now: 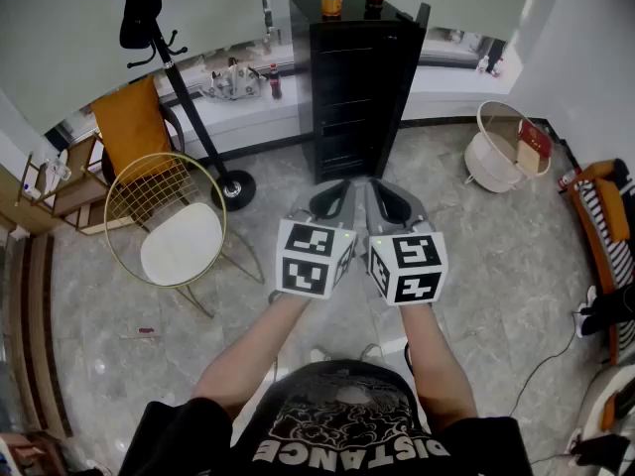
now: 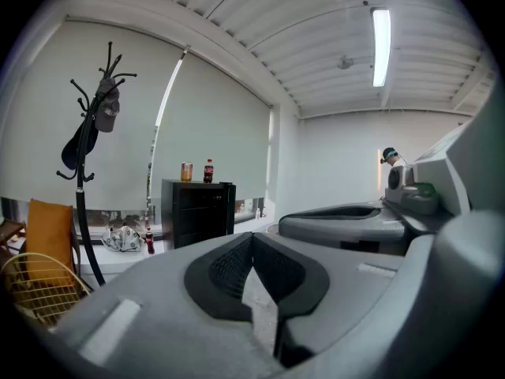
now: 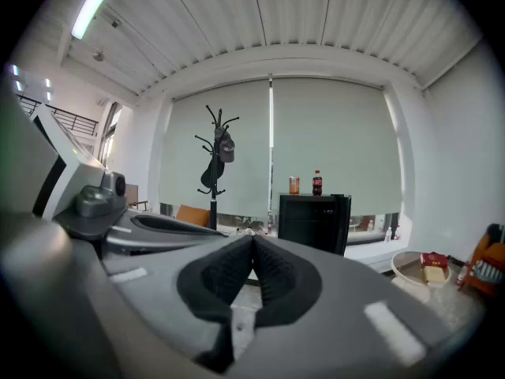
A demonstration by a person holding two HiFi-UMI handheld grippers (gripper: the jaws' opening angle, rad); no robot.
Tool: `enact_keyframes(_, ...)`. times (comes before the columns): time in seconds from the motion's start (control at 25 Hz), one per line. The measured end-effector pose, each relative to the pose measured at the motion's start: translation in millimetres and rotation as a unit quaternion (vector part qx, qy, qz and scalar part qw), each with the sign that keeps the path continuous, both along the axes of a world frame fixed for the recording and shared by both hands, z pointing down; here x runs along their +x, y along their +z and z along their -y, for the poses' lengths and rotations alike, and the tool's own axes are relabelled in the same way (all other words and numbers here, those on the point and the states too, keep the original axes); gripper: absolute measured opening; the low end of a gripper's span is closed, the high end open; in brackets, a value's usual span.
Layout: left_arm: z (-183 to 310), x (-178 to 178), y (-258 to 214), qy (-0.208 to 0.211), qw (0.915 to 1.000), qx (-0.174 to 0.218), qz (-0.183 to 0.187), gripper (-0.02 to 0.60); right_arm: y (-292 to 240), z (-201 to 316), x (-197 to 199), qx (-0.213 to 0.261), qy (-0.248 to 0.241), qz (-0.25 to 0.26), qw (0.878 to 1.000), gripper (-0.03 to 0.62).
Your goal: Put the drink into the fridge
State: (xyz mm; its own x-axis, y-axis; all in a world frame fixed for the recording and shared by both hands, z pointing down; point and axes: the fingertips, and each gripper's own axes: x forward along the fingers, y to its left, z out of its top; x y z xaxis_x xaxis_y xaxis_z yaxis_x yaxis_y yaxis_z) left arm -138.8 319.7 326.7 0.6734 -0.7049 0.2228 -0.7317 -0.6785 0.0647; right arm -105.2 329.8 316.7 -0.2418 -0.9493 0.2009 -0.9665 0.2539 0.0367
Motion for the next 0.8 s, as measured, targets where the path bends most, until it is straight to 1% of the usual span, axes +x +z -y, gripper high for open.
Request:
enact_keyframes(0.12,0.5,-0.7,-0.6,0.001,1.0,-0.004,-0.001,0.005,-0.5,0.4,-0.6,-0.004,0.002,0.012,1.0,0.002)
enact_keyframes(0.44,3.6,1.9,1.6,0.011,0.9999,-0.005,-0.003,0.005,3.7,2.3,1.3,-0.008,0.008,0.014,1.0,0.002)
enact_keyframes(0.64,11.8,6.5,6.0,0.01,0.9999,-0.003,-0.002,0.005,9.4,9.6,8.2,-0.01,0.008,0.015,1.0,0.002)
enact_keyframes(0.8,27.6,13.5,6.8,0.008,1.0,0.0,0.002,0.005,9.4,25.8,16.4,-0.006,0.005,0.018,1.0,0.002)
